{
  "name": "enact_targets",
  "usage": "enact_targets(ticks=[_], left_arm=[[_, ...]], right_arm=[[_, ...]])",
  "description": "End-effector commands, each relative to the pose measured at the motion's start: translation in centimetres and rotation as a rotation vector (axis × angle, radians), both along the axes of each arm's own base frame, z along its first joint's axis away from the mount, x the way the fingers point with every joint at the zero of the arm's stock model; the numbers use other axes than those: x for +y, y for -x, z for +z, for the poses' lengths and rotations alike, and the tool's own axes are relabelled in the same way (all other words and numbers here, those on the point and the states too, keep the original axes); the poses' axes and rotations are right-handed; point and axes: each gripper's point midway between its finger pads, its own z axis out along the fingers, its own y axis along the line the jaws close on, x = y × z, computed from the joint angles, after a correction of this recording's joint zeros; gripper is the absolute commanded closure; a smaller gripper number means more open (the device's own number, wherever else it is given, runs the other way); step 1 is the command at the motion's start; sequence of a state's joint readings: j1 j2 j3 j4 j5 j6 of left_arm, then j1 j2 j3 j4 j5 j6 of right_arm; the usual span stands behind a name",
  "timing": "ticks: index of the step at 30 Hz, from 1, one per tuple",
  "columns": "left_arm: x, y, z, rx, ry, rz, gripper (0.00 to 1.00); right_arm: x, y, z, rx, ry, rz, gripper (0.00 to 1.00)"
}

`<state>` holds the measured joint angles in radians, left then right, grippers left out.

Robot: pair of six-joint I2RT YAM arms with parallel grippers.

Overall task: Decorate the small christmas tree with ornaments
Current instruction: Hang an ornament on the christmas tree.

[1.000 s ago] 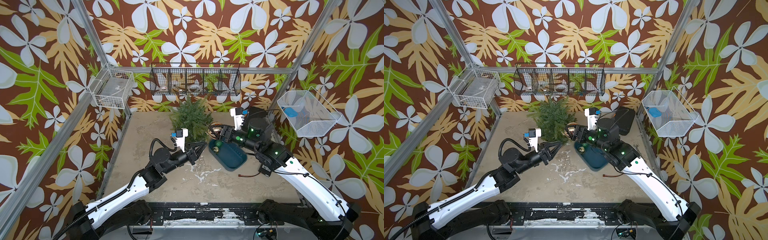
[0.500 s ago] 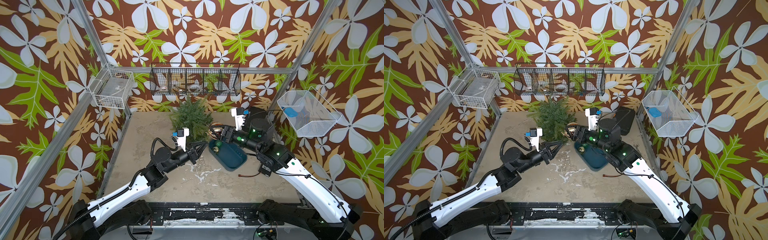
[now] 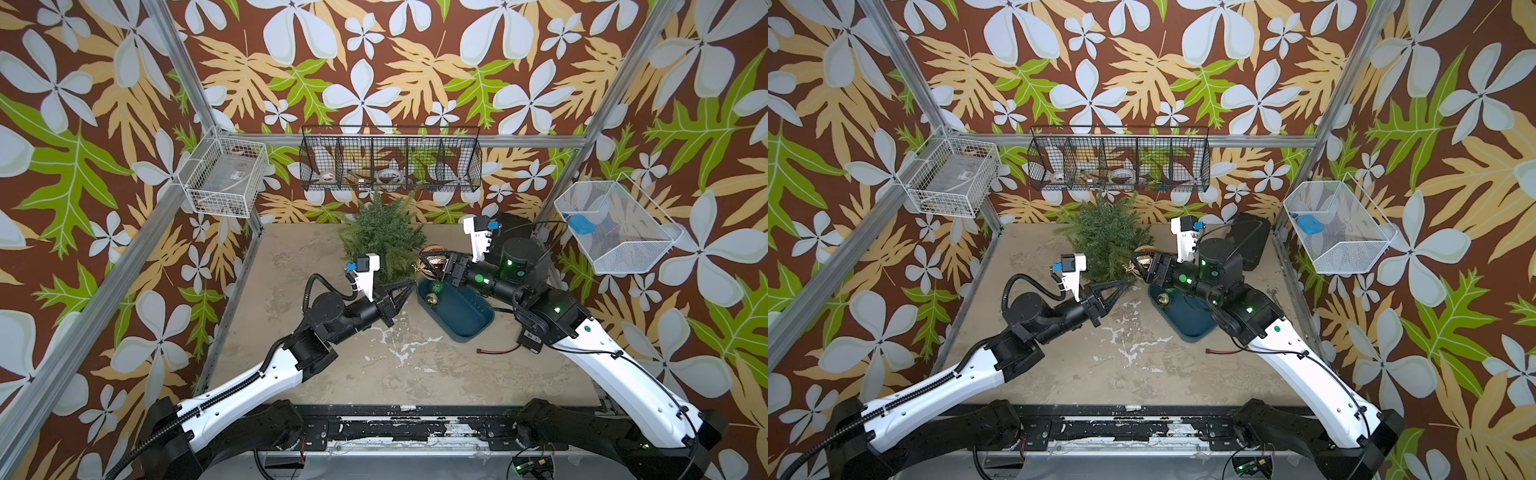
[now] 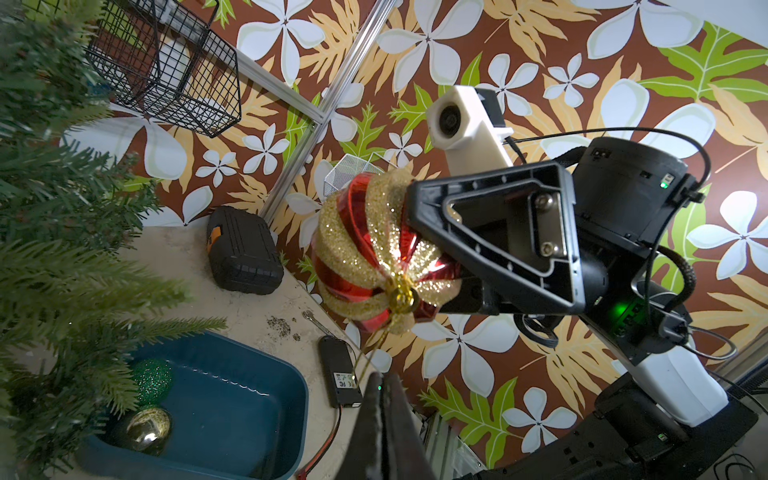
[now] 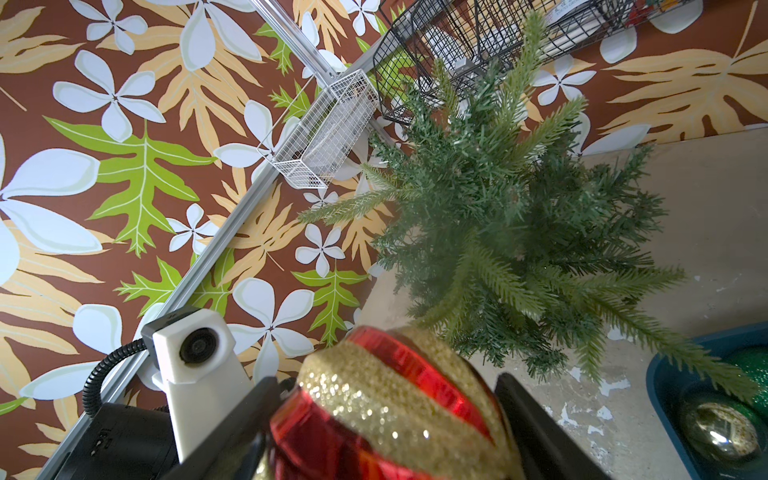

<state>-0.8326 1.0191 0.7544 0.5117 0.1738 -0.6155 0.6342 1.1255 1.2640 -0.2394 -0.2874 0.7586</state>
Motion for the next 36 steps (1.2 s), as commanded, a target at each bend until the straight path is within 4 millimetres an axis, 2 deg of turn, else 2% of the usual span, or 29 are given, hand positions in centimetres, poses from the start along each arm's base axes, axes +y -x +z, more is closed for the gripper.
enact_targets(ticks=[1,8,9,13,16,22,25,27,36], left_arm=[[0.5,0.0,1.0,-0.036,0.016,0.023,1.00],[0.9,-0.1,0.8,-0.034,0.010,0.043,1.00],[0.8,-0.2,0.6,-0.028,0.005,0.044,0.87],[0.1,-0.2,0.5,-0.022,0.004,0.015,0.78],[-0.4,-0.3,0.5,-0.017,0.005,-0.002,0.79],[-0.3,-0.4,0.8,-0.021,0.007,0.006,0.98],[-0.2,-0.3,0.5,-0.014,0.003,0.008,0.94],[-0.1,-0.3,0.3,-0.011,0.001,0.009,1.00],[0.4,-0.6,0.4,-0.019,-0.015,0.047,1.00]], right_arm=[[-0.1,-0.1,0.5,-0.020,-0.014,-0.007,0.30],[0.1,-0.1,0.2,-0.011,-0.020,0.001,0.30],[0.2,-0.1,0.2,-0.011,-0.020,0.002,0.30],[0.2,0.0,0.5,-0.016,-0.025,0.007,0.30],[0.2,0.0,0.5,-0.015,-0.026,0.007,0.30],[0.0,0.2,0.6,-0.021,-0.023,0.003,0.30],[-0.1,0.2,0.6,-0.024,-0.021,0.000,0.30],[-0.1,0.1,0.6,-0.024,-0.019,-0.003,0.30],[-0.3,-0.2,-0.1,-0.020,-0.005,-0.021,0.30]])
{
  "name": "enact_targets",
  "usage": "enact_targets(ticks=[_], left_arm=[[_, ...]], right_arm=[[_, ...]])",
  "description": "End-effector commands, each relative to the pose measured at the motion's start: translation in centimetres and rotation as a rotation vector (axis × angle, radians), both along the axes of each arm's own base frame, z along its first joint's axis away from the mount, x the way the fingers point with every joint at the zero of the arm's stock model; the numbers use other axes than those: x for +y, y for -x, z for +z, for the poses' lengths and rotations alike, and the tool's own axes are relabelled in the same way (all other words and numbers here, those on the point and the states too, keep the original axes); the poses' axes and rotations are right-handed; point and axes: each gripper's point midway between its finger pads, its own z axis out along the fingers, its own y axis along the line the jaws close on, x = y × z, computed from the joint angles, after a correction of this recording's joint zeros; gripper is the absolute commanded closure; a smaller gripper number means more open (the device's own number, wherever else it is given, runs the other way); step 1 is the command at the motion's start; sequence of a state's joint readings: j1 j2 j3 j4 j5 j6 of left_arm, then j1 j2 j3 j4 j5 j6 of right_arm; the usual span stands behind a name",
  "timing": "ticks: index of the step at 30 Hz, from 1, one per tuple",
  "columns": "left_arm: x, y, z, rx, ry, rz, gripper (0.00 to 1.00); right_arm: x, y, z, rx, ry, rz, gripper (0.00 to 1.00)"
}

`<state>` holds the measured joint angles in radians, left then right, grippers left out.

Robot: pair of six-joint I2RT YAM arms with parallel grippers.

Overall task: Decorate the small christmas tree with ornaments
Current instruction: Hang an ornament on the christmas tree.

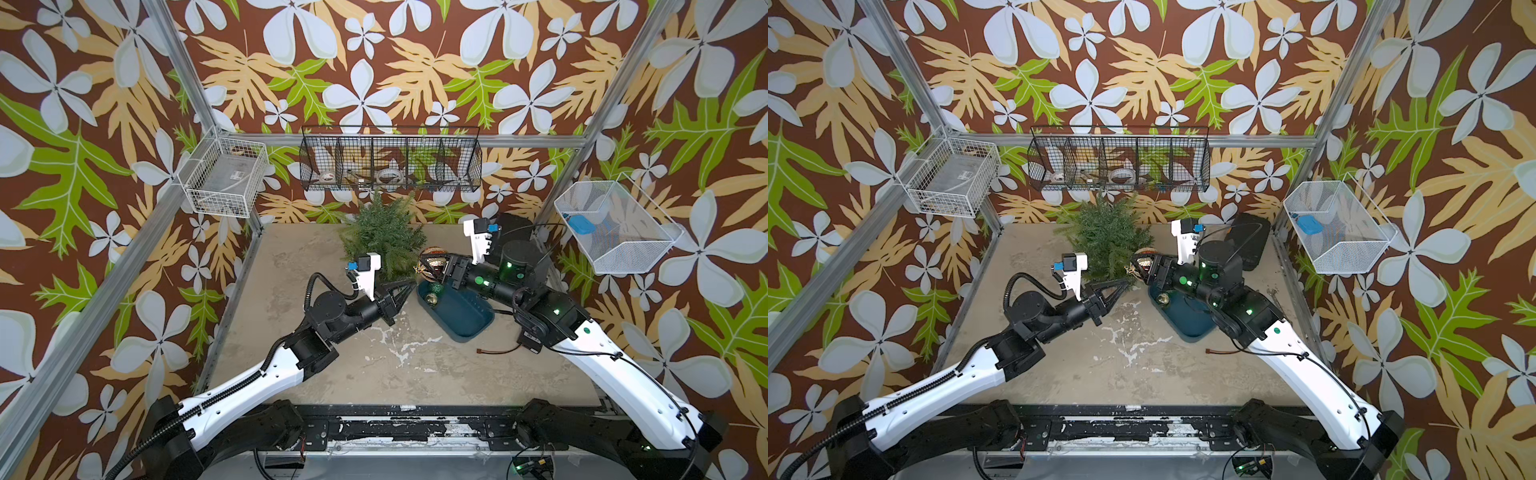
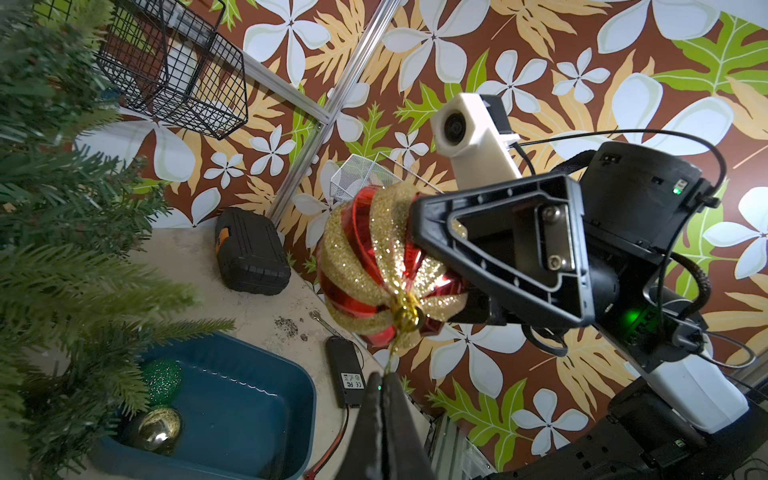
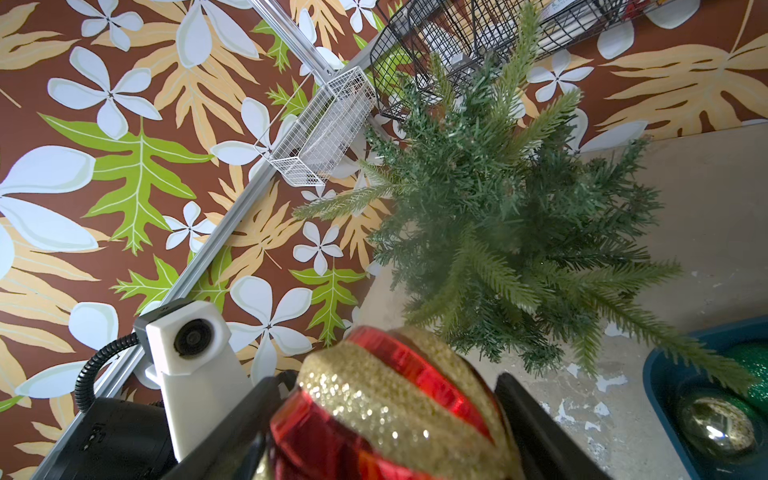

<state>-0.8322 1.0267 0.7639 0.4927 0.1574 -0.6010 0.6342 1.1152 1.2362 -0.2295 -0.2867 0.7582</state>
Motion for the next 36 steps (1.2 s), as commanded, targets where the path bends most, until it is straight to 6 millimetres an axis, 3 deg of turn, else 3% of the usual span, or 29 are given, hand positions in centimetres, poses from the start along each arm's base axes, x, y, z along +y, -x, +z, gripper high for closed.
enact_targets(ticks=[1,15,36], left_arm=[[0.6,-0.3,0.7,-0.020,-0.005,0.042,1.00],[1.4,-2.4,-0.6,0.009,-0.135,0.158,1.00],[2.1,-5.9,-1.3,0.058,-0.182,0.212,1.00]], right_arm=[[-0.2,-0.5,0.4,-0.025,-0.002,-0.027,0.30],[-0.3,-2.1,-0.5,-0.035,0.036,-0.080,0.30],[0.5,-5.0,-1.3,-0.046,0.094,-0.133,0.30]])
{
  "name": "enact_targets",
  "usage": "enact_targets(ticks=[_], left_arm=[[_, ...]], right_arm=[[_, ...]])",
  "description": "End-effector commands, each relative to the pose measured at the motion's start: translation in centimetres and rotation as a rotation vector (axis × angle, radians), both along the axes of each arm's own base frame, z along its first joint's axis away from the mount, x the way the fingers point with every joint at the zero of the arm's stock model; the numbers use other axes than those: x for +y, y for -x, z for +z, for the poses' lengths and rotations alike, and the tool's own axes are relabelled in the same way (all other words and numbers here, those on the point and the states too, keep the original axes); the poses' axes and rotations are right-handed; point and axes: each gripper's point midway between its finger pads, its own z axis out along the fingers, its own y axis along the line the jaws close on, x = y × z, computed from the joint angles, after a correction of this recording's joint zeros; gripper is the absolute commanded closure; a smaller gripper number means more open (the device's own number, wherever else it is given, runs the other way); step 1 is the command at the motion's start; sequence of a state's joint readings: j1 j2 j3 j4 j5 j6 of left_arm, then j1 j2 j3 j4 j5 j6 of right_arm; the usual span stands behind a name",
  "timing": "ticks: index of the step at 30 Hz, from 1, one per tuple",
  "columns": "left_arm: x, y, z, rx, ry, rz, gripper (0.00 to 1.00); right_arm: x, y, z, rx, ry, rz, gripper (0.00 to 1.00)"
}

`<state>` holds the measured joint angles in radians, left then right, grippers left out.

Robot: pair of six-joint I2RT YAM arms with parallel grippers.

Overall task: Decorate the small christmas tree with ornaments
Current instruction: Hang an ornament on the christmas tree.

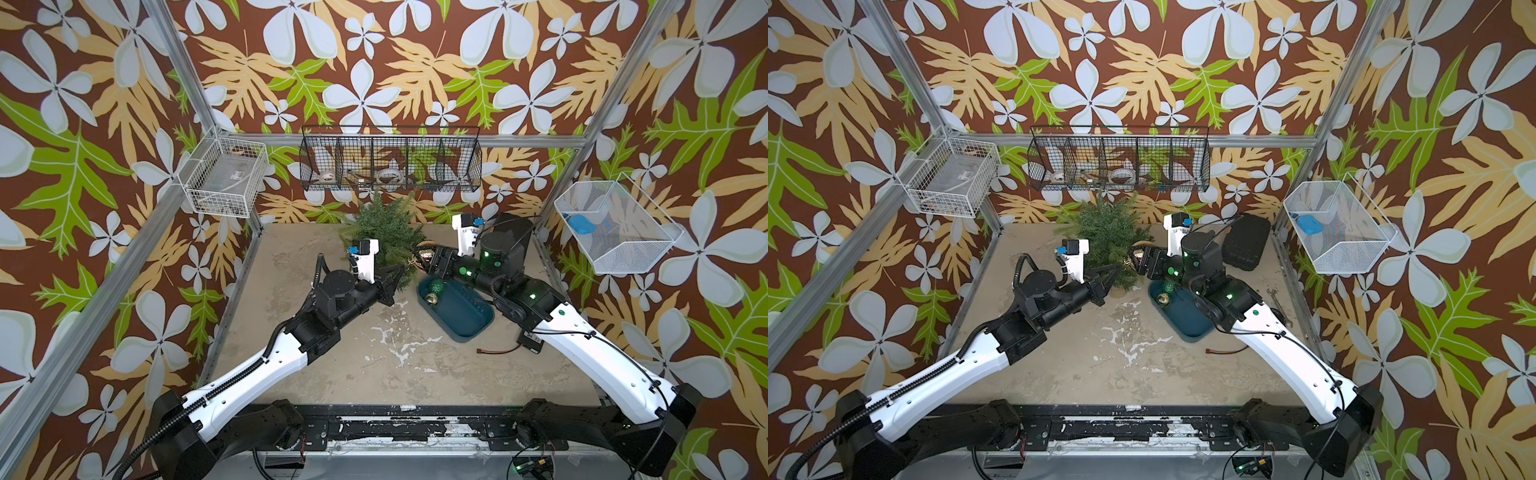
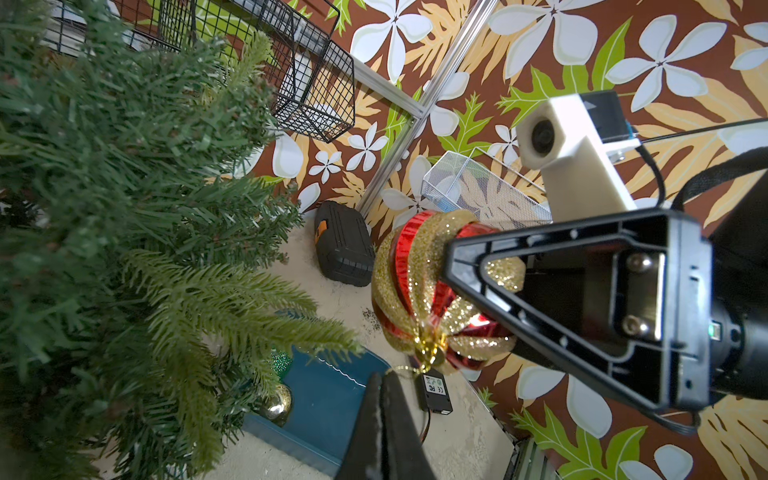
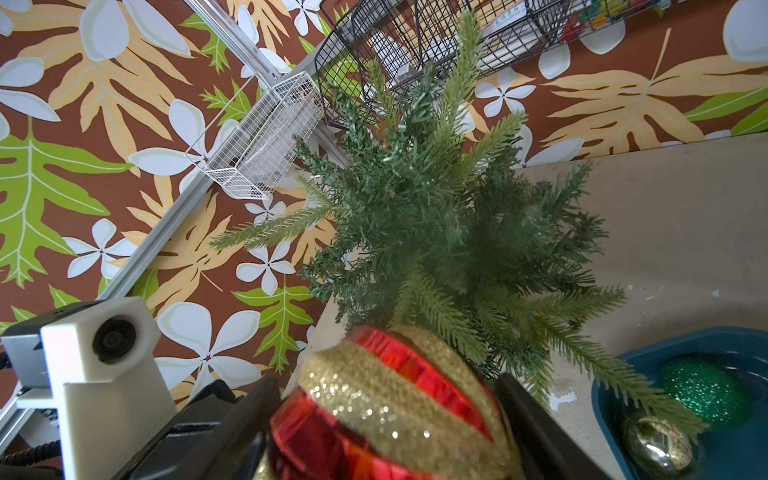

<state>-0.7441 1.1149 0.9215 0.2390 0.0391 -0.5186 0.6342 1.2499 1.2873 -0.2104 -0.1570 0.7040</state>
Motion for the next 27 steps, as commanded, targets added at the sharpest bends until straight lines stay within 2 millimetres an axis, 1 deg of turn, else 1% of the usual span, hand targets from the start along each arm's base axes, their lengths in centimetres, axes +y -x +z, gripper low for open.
enact_targets(ticks=[1,7,13,20,27], left_arm=[[0.1,-0.3,0.3,-0.012,-0.005,0.002,1.00],[0.2,-0.8,0.2,-0.007,-0.016,0.009,1.00],[-0.1,-1.1,0.0,-0.003,-0.025,0.005,1.00],[-0.1,-1.6,-0.2,0.005,-0.034,0.013,1.00],[0.3,-1.9,-0.6,0.015,-0.034,0.027,1.00]], right_arm=[[0.0,-0.6,0.9,-0.044,0.000,-0.016,0.30],[0.0,-1.3,0.7,-0.046,0.016,-0.035,0.30],[-0.5,-1.7,0.6,-0.048,0.022,-0.054,0.30],[-0.8,-2.2,-0.2,-0.032,0.031,-0.068,0.30],[-0.2,-2.7,-0.9,-0.017,0.029,-0.053,0.30]])
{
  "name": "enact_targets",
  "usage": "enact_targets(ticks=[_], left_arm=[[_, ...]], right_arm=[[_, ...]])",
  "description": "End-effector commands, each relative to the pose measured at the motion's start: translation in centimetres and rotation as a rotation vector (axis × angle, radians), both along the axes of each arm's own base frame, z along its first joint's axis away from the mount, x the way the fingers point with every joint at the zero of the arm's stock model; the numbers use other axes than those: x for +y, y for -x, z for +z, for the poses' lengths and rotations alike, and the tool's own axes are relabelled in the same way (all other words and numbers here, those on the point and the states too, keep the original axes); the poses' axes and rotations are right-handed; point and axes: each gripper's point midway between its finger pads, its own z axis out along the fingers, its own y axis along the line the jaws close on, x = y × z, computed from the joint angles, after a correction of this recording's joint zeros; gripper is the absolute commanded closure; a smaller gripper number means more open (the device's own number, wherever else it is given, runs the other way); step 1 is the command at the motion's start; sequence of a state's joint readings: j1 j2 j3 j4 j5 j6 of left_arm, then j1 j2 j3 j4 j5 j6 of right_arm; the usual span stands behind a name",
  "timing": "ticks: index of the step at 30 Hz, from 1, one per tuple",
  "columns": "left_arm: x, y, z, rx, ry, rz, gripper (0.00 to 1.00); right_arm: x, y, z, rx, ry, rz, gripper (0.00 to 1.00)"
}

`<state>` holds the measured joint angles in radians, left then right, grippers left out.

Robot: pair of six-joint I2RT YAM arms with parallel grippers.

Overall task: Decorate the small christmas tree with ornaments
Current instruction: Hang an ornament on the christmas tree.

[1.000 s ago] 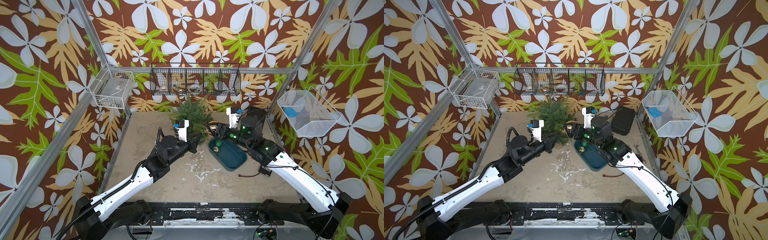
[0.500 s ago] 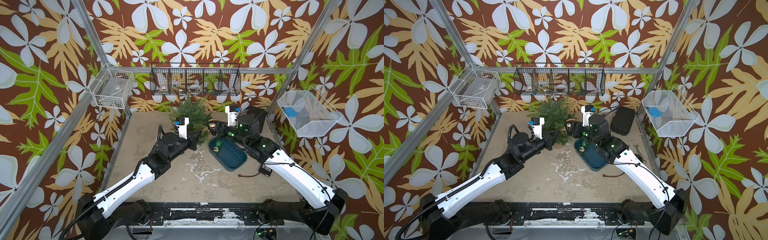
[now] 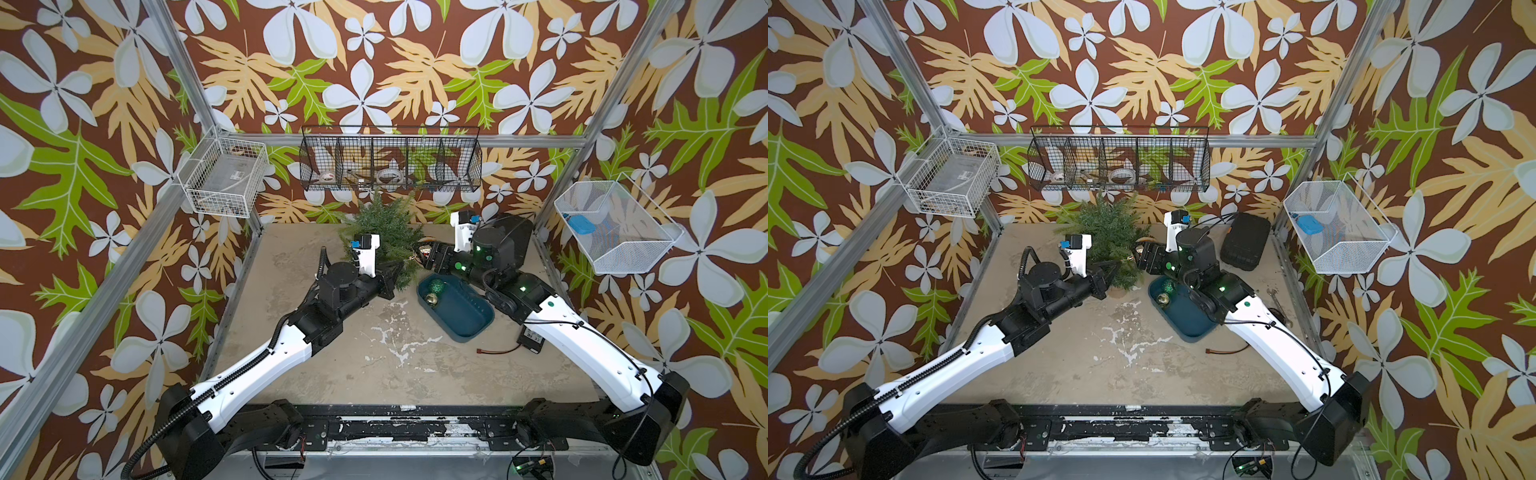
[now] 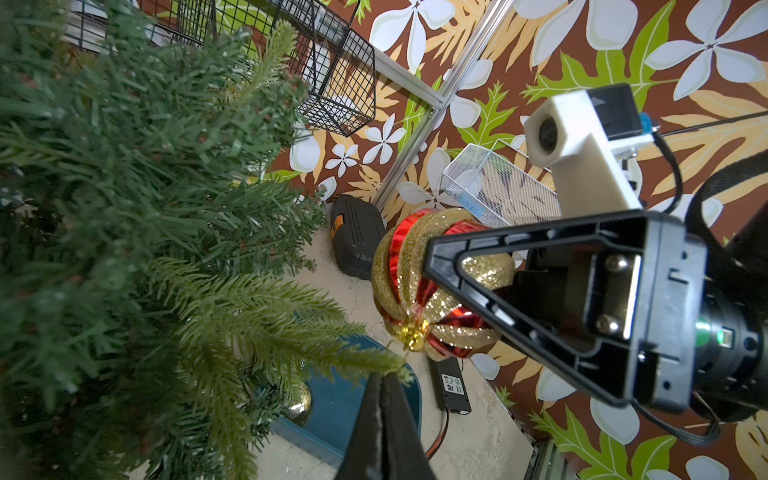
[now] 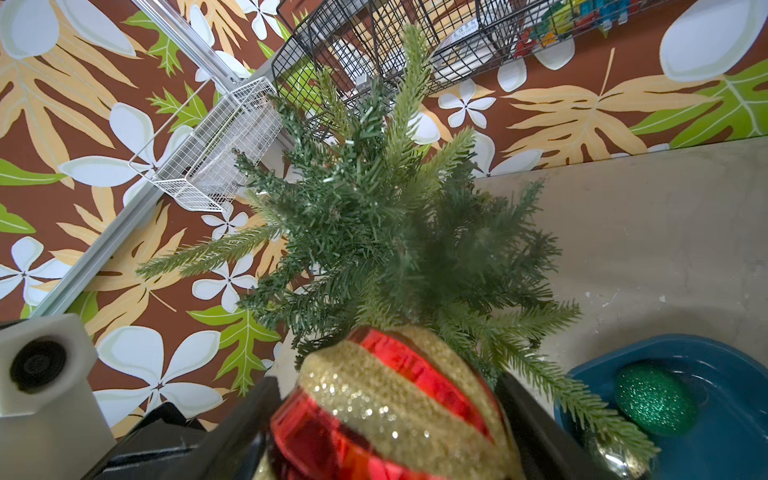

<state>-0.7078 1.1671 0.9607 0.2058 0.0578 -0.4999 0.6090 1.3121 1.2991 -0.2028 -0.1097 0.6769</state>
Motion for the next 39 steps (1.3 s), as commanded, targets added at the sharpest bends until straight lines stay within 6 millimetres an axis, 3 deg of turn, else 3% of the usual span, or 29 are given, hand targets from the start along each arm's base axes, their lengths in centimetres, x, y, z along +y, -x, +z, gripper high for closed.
enact_targets(ticks=[1,13,22,31,39], left_arm=[[0.2,-0.2,0.3,-0.006,0.009,0.010,1.00],[0.0,-1.0,-0.9,0.024,-0.010,0.011,1.00],[0.1,-1.0,-0.7,0.027,-0.006,0.016,1.00],[0.1,-0.9,1.0,-0.004,0.014,0.012,1.00],[0.0,-0.8,1.1,-0.001,0.019,0.002,1.00]], right_arm=[[0.4,-0.3,0.8,-0.027,-0.025,0.008,0.30],[0.5,-1.1,-0.1,-0.014,-0.010,-0.010,0.30],[0.3,-1.5,-0.5,0.000,-0.006,-0.029,0.30],[-0.2,-1.7,1.3,-0.034,-0.022,-0.055,0.30],[-0.7,-1.8,0.8,-0.018,-0.014,-0.073,0.30]])
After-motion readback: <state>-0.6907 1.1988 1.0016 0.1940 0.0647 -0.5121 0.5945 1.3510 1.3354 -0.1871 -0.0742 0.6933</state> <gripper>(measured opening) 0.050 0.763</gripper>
